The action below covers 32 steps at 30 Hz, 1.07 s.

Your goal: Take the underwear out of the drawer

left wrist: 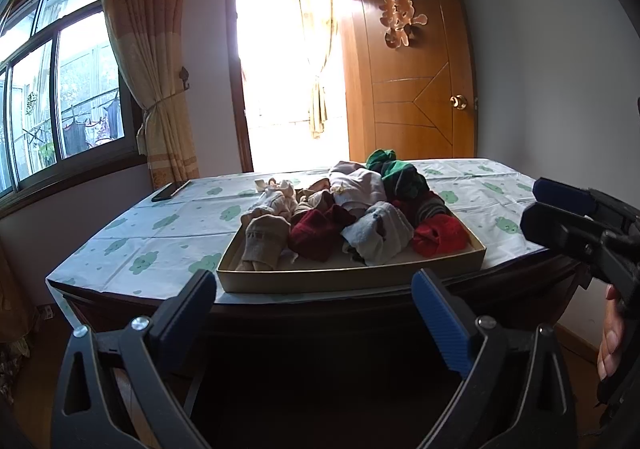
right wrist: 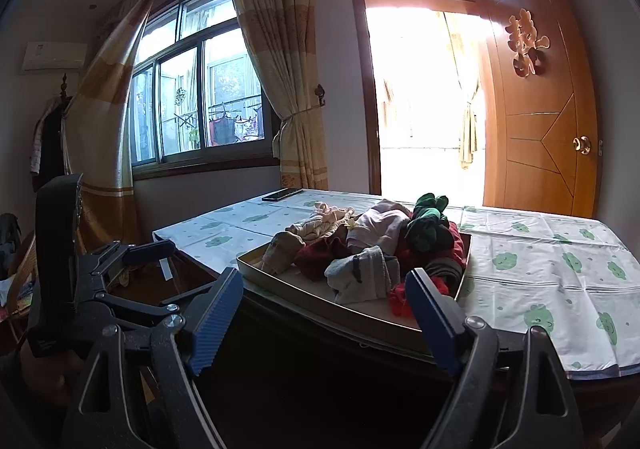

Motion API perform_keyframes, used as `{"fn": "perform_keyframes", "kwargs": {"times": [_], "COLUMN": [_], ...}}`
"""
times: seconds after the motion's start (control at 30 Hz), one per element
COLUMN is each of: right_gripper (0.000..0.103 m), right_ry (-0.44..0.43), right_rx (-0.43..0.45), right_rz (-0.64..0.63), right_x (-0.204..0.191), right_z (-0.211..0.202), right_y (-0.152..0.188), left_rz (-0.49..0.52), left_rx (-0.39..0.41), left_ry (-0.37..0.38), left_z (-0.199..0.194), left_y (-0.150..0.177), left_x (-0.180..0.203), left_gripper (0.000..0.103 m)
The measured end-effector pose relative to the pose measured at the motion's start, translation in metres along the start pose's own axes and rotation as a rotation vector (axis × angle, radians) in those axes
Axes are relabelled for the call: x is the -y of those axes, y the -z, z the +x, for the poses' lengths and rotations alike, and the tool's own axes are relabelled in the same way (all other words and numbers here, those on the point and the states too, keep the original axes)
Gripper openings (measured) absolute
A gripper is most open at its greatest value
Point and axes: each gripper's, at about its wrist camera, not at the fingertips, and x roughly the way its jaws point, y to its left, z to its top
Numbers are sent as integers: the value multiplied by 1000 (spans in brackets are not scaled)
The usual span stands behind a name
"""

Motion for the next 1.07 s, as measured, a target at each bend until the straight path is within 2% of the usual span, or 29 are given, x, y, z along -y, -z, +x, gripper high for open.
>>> {"fn": "perform_keyframes", "kwargs": {"times": [0.47, 0.77, 1.07], "right_gripper": [85, 85, 85], "right_ry": [-7, -18, -21], "right_rx": [3, -9, -13], "right_rz": [-20, -44, -45], "right_x": [-6, -12, -13], "right_z": [-2, 1, 2], "right_y": [1, 6, 9], "left_rz": [3, -31, -1], "left_rx": [-31, -51, -19], "left_ry": [10, 10, 0], "left_z": [3, 8, 4], "left_y": [0, 2, 4], "left_x": [2, -2, 2], "left_gripper": [101, 102, 102]}}
